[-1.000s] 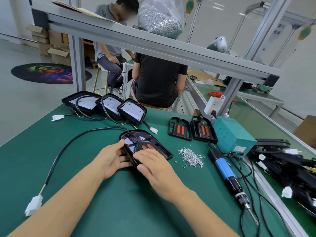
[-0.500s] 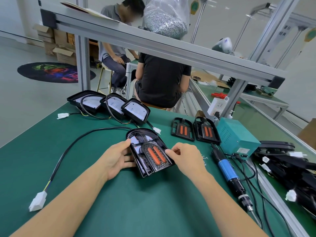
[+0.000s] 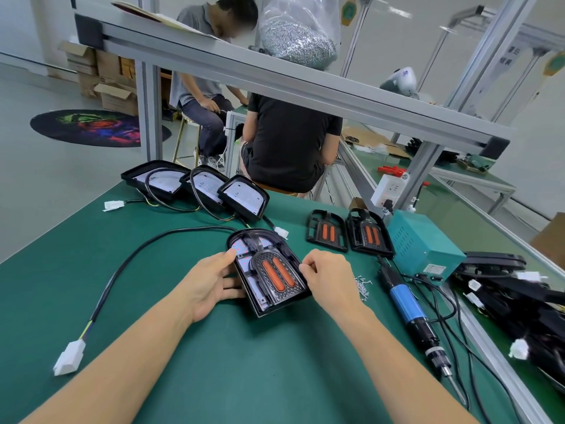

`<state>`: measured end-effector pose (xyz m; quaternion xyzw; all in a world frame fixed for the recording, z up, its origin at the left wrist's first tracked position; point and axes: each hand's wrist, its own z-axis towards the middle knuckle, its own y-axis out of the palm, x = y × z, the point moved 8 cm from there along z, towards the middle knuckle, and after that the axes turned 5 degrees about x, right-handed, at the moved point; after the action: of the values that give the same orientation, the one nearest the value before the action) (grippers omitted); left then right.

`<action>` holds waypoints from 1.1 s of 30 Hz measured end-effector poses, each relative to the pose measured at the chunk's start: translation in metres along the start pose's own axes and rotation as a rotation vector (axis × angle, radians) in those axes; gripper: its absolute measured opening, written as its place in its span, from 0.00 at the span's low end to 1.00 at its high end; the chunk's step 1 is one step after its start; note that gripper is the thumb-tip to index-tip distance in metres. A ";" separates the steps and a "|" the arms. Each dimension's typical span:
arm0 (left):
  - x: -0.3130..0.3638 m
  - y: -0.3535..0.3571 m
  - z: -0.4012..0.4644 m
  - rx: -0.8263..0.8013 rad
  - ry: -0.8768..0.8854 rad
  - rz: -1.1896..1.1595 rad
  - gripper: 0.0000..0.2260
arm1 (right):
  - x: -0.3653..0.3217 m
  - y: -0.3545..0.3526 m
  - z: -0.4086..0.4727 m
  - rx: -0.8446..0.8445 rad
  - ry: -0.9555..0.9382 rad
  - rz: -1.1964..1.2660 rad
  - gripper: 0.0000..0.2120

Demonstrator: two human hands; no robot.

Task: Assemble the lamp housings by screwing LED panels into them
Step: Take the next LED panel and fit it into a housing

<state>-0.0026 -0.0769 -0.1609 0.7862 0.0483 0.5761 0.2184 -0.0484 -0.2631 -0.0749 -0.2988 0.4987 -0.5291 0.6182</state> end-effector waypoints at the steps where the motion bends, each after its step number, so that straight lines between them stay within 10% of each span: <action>1: 0.000 0.000 0.000 -0.001 0.000 0.001 0.11 | 0.002 0.002 0.000 -0.014 0.006 0.011 0.09; 13: 0.000 0.000 -0.002 0.055 -0.047 0.024 0.11 | 0.018 0.029 -0.006 -0.350 0.200 0.397 0.13; 19: 0.023 -0.012 0.000 0.367 0.158 0.598 0.26 | 0.017 0.023 -0.004 -0.405 0.100 0.336 0.09; 23: 0.033 0.007 -0.001 0.347 0.334 1.014 0.25 | 0.014 0.020 -0.004 -0.391 0.053 0.303 0.10; 33: 0.023 0.012 -0.002 0.312 0.469 1.047 0.21 | 0.057 -0.004 -0.020 -0.053 0.155 0.306 0.16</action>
<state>0.0009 -0.0795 -0.1354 0.5800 -0.2148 0.7516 -0.2292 -0.0714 -0.3156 -0.0950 -0.1938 0.5984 -0.4370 0.6430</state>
